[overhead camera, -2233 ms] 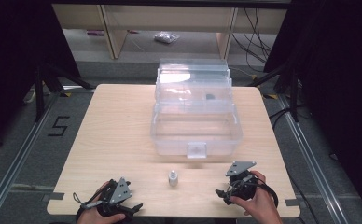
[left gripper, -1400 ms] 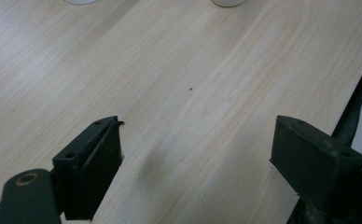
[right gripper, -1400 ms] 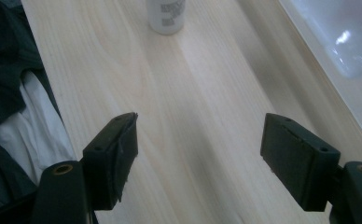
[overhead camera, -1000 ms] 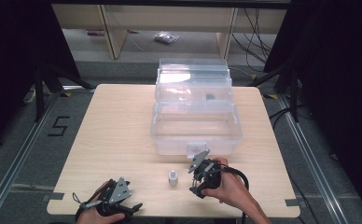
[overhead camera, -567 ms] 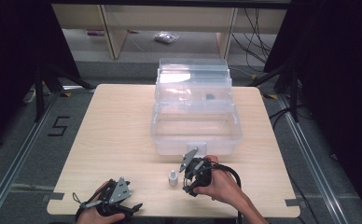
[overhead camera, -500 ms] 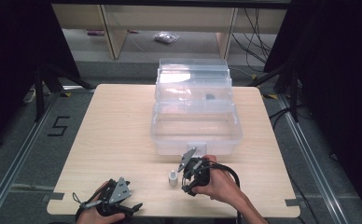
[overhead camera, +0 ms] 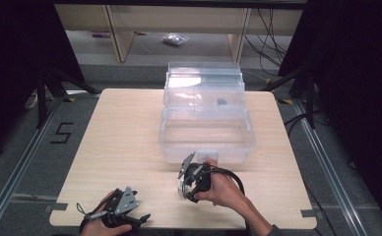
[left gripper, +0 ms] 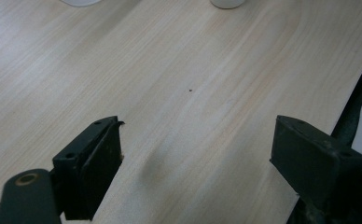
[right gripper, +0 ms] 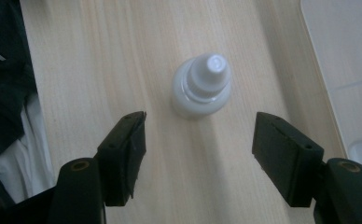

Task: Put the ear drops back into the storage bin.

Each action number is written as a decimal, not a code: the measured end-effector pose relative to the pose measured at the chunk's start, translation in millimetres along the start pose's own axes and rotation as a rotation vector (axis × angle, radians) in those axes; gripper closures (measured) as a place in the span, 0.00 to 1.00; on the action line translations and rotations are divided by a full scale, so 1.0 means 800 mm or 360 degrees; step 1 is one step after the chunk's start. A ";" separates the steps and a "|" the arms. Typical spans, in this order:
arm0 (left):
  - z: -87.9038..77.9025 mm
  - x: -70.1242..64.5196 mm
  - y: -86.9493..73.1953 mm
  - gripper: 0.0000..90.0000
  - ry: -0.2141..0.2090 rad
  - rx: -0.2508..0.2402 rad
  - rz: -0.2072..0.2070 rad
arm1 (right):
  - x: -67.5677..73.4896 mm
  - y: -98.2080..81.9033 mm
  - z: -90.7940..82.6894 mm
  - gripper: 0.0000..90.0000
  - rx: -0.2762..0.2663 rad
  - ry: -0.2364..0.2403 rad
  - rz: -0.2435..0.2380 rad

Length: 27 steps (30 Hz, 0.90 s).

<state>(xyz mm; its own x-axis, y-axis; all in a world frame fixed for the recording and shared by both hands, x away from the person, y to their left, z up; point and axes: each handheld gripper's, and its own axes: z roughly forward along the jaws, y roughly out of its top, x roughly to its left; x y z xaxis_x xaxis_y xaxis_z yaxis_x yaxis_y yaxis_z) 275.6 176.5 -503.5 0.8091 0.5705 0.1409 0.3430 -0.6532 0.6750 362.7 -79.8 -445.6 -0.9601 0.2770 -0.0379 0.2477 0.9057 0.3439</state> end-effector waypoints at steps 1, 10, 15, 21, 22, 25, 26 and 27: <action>0.000 0.000 0.000 0.17 -0.0006 0.0001 0.0003 | 0.000 0.001 0.000 0.40 0.0008 -0.0001 0.0007; 0.000 0.000 0.000 0.17 -0.0006 -0.0003 -0.0004 | -0.003 0.011 0.009 0.41 0.0042 -0.0008 -0.0017; 0.000 0.000 0.000 0.17 -0.0008 -0.0002 -0.0001 | -0.001 0.017 0.012 0.43 0.0070 0.0014 -0.0001; 0.000 0.000 0.000 0.17 -0.0007 -0.0004 -0.0002 | -0.006 0.024 0.022 0.46 0.0088 0.0019 -0.0078; 0.000 0.000 0.000 0.17 -0.0006 -0.0001 0.0003 | -0.003 0.026 0.023 0.47 0.0100 0.0034 -0.0022; 0.000 0.000 0.000 0.17 -0.0006 -0.0004 0.0002 | -0.005 0.029 0.028 0.49 0.0104 0.0012 -0.0117; 0.000 0.000 0.000 0.17 -0.0007 -0.0004 0.0003 | -0.006 0.028 0.027 0.50 0.0133 0.0016 -0.0116; 0.000 0.000 0.000 0.17 -0.0008 0.0002 0.0007 | -0.011 0.029 0.029 0.51 0.0121 0.0011 -0.0226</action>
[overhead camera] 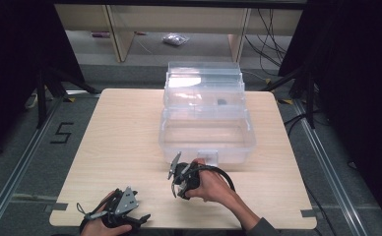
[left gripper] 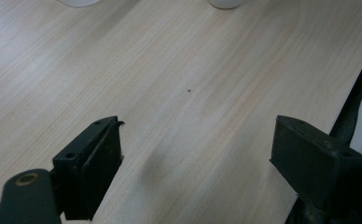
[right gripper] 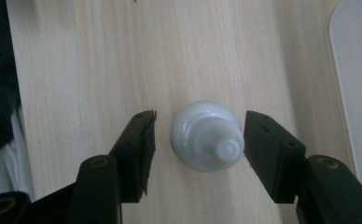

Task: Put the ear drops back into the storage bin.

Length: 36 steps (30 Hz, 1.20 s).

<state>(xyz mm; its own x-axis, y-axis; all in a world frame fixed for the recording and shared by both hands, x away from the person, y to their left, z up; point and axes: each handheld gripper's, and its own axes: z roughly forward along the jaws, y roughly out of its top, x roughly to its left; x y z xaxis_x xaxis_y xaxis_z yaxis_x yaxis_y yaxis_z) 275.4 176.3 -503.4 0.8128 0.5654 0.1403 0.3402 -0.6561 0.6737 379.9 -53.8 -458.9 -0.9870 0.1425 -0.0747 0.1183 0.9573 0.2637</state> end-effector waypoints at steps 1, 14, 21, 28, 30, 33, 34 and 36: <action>0.001 -0.001 -0.001 0.17 -0.0001 -0.0004 -0.0024 | 0.005 0.001 0.001 0.52 -0.0006 0.0015 0.0105; 0.000 0.000 0.000 0.17 0.0001 -0.0001 0.0004 | 0.002 0.003 0.003 0.67 0.0016 0.0016 0.0041; 0.000 -0.001 -0.001 0.17 0.0002 -0.0008 -0.0036 | 0.002 0.003 -0.004 0.67 0.0015 0.0005 0.0015; 0.000 -0.001 -0.001 0.17 -0.0013 0.0000 -0.0032 | 0.000 -0.003 -0.017 0.67 -0.0007 0.0002 0.0105; 0.000 0.001 0.000 0.17 -0.0012 -0.0002 -0.0006 | 0.002 -0.005 -0.023 0.67 -0.0024 0.0024 0.0191; 0.000 0.000 0.000 0.17 0.0006 -0.0002 -0.0003 | -0.002 -0.010 -0.032 0.67 -0.0027 0.0029 0.0204; 0.000 0.000 0.000 0.17 0.0000 -0.0002 -0.0005 | -0.004 -0.012 -0.034 0.67 -0.0044 0.0045 0.0179; 0.000 0.000 0.000 0.17 0.0001 -0.0003 -0.0006 | -0.007 -0.017 -0.040 0.67 -0.0028 0.0022 0.0222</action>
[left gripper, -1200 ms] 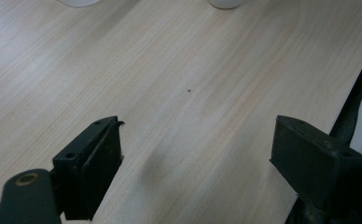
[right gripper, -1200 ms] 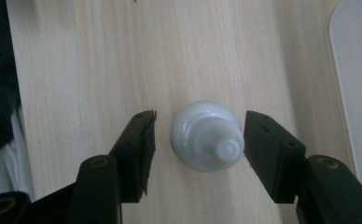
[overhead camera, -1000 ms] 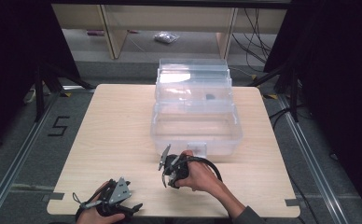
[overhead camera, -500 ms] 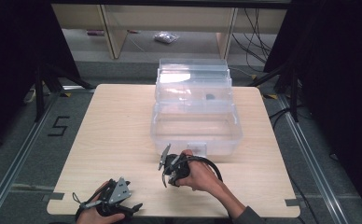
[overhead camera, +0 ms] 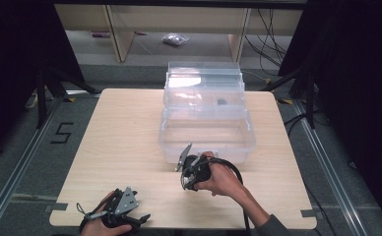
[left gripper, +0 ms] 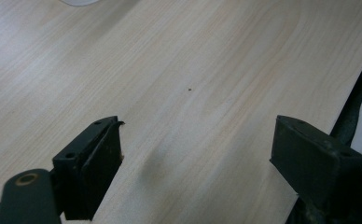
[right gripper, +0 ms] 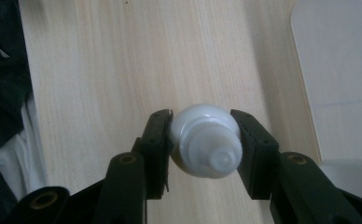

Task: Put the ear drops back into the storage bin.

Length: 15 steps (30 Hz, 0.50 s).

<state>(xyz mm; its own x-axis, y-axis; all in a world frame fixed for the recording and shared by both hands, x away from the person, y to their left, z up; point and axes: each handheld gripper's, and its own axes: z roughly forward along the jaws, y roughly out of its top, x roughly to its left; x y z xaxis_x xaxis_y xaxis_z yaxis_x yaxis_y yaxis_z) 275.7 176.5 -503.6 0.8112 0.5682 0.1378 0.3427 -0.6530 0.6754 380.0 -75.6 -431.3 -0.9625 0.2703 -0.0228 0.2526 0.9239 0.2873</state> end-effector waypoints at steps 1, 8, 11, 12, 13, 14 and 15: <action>0.000 0.000 0.000 0.17 0.0002 0.0000 0.0000 | -0.001 -0.002 -0.002 0.67 -0.0006 0.0000 0.0008; 0.000 0.000 0.000 0.17 0.0000 0.0000 -0.0001 | -0.016 -0.020 -0.020 0.67 -0.0008 -0.0016 -0.0019; 0.000 0.000 0.000 0.17 -0.0001 -0.0001 -0.0005 | -0.017 -0.027 -0.029 0.67 -0.0014 0.0017 0.0043; 0.000 0.000 0.000 0.17 -0.0002 0.0001 -0.0005 | -0.020 -0.029 -0.032 0.67 -0.0028 -0.0001 0.0016; 0.000 0.000 0.000 0.17 -0.0001 0.0006 0.0005 | -0.021 -0.032 -0.036 0.67 -0.0029 0.0007 0.0028; 0.000 0.000 0.000 0.17 -0.0001 0.0006 0.0005 | -0.023 -0.034 -0.039 0.67 -0.0032 -0.0001 0.0024; 0.000 0.000 0.000 0.17 -0.0010 -0.0001 0.0000 | -0.024 -0.036 -0.043 0.67 -0.0024 -0.0002 0.0049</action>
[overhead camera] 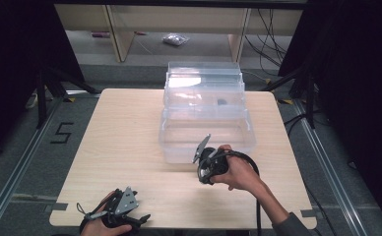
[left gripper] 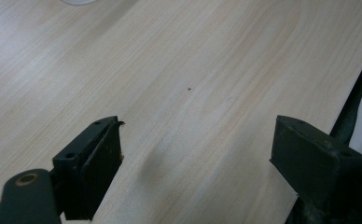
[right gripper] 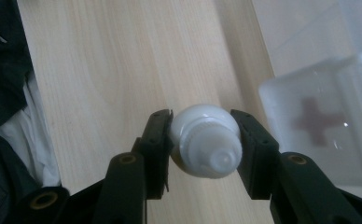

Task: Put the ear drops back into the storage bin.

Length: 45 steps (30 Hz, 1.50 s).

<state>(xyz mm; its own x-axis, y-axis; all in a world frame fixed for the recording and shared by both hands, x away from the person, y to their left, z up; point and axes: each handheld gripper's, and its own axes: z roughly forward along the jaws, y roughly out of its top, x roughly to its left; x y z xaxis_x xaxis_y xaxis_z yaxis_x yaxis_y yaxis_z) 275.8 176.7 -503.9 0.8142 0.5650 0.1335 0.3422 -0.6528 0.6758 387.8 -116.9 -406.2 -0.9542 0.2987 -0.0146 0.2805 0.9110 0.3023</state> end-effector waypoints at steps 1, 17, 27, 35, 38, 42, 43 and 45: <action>0.000 0.000 0.000 0.17 0.0007 0.0007 0.0000 | 0.001 -0.002 -0.005 0.67 0.0028 -0.0003 0.0050; 0.000 0.000 0.000 0.17 0.0003 0.0002 0.0001 | -0.036 -0.031 -0.066 0.67 0.0023 -0.0045 0.0116; 0.001 0.001 0.000 0.17 0.0019 0.0015 0.0008 | -0.061 -0.035 -0.097 0.67 0.0017 -0.0108 0.0180; 0.001 0.001 0.000 0.17 0.0018 0.0015 0.0006 | -0.086 -0.043 -0.105 0.67 0.0028 -0.0141 0.0252; 0.001 0.001 0.000 0.17 0.0004 0.0019 0.0010 | -0.094 -0.046 -0.106 0.67 0.0037 -0.0141 0.0291; 0.001 0.000 0.000 0.17 0.0011 0.0017 0.0009 | -0.105 -0.050 -0.108 0.67 0.0044 -0.0159 0.0351; 0.001 0.001 0.000 0.17 0.0003 0.0020 0.0011 | -0.109 -0.051 -0.109 0.67 0.0041 -0.0159 0.0350; 0.001 0.001 0.000 0.17 0.0011 0.0016 0.0005 | -0.116 -0.052 -0.110 0.67 0.0035 -0.0163 0.0350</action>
<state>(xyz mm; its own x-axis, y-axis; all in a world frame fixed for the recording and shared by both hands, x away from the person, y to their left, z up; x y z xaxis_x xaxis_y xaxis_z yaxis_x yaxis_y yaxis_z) 276.7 176.4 -504.4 0.8120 0.5664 0.1407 0.3444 -0.6597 0.6680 455.5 -207.3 -333.1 -0.8547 0.5169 -0.0477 0.4838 0.8265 0.2879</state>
